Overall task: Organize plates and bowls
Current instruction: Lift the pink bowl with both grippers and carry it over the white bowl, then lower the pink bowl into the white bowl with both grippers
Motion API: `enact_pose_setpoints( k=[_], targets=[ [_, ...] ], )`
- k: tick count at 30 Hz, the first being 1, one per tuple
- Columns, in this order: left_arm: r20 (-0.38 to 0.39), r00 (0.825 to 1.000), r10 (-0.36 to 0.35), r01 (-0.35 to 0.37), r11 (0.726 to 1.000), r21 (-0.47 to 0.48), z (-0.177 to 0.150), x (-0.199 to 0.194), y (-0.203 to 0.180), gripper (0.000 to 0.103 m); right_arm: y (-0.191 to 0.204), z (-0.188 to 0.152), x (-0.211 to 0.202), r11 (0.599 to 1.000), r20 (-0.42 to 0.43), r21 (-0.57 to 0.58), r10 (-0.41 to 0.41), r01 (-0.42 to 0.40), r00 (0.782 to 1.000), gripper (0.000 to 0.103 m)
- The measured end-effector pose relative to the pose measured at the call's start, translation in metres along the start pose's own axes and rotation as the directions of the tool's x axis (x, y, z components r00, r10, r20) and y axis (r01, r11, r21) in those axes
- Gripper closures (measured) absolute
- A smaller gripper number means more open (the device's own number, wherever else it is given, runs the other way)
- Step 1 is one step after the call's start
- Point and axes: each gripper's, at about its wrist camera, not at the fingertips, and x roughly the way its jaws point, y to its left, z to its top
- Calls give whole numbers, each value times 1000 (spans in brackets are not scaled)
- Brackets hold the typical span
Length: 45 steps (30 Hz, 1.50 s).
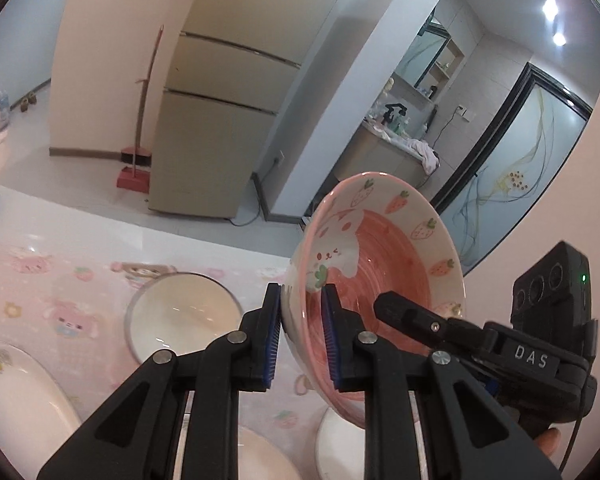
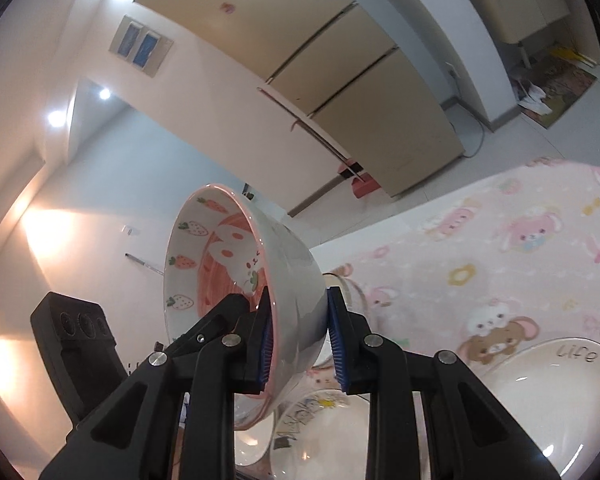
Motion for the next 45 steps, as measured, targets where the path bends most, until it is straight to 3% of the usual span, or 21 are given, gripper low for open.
enact_pose_setpoints(
  k=[4, 7, 9, 18, 24, 33, 38, 41, 45],
  targets=[
    [42, 997, 64, -65, 997, 31, 7, -22, 18, 85, 29, -2, 22, 999, -15, -35, 1, -2, 1000, 75],
    [59, 996, 61, -62, 998, 16, 4, -29, 34, 85, 37, -17, 35, 999, -12, -41, 3, -4, 1000, 75],
    [62, 997, 47, -46, 999, -9, -1, -25, 45, 85, 38, -26, 50, 996, -37, -73, -52, 49, 998, 74],
    [-47, 996, 78, -78, 997, -9, -17, 21, 68, 85, 7, -34, 92, 983, -83, -87, -167, 160, 983, 72],
    [-103, 990, 92, -95, 995, -22, -26, 44, 79, 87, -4, -39, 101, 981, -98, -101, -176, 166, 979, 73],
    [-121, 987, 109, -115, 992, -44, -36, 53, 88, 87, 11, -51, 111, 939, -12, -237, -259, 249, 966, 73],
    [-117, 989, 94, -102, 993, -66, -35, 52, 90, 87, 11, -56, 116, 930, 7, -246, -281, 274, 960, 73],
    [-115, 984, 135, -140, 989, -37, -37, 55, 90, 89, 18, -60, 122, 909, 29, -290, -306, 301, 952, 73],
    [-132, 982, 138, -144, 989, -42, -38, 58, 94, 89, 18, -61, 127, 906, 15, -294, -313, 303, 950, 73]
  ],
)
